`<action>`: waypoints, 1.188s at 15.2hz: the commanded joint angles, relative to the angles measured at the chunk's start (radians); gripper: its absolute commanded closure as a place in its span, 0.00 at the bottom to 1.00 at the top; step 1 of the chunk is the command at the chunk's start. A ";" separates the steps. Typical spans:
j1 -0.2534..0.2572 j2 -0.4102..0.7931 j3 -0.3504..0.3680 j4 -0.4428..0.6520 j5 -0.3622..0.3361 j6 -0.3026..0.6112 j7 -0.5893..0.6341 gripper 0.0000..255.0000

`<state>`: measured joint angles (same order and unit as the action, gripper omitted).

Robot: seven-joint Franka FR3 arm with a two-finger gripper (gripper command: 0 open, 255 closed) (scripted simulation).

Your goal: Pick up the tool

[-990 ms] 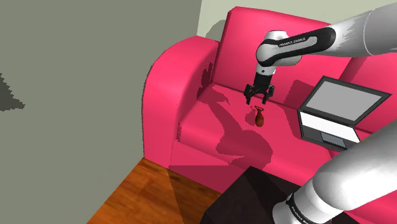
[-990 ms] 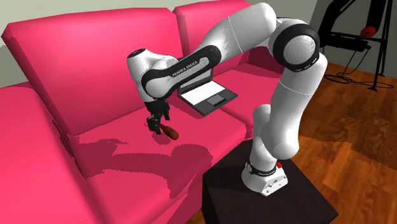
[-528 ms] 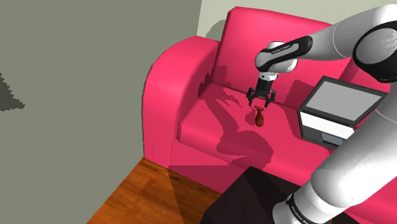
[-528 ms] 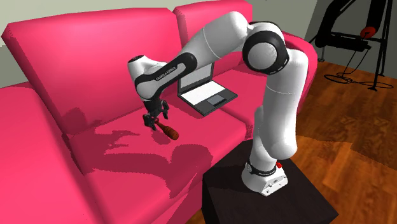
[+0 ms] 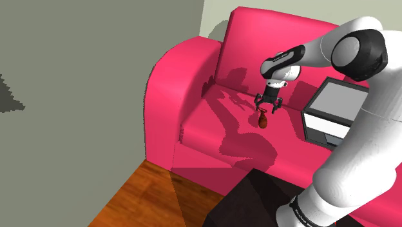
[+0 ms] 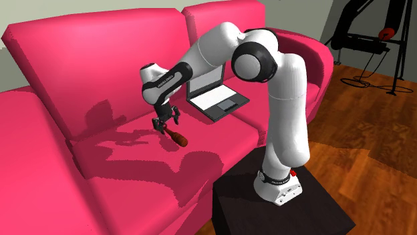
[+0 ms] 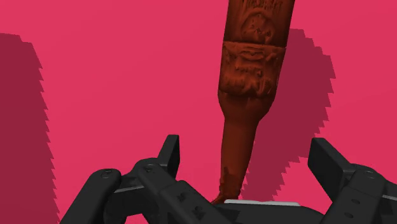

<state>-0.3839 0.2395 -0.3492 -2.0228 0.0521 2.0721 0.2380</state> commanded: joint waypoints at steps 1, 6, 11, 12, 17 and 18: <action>-0.003 0.020 0.001 -0.004 0.008 0.023 -0.002 0.00; -0.008 0.058 0.007 -0.021 0.024 0.075 -0.011 0.00; -0.008 0.058 0.006 -0.019 0.024 0.074 -0.012 1.00; -0.008 0.058 0.006 -0.019 0.024 0.074 -0.012 1.00; -0.008 0.058 0.007 -0.021 0.024 0.075 -0.011 1.00; -0.007 0.049 0.005 -0.018 0.021 0.064 -0.009 1.00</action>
<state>-0.3916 0.2946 -0.3433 -2.0398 0.0750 2.1411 0.2274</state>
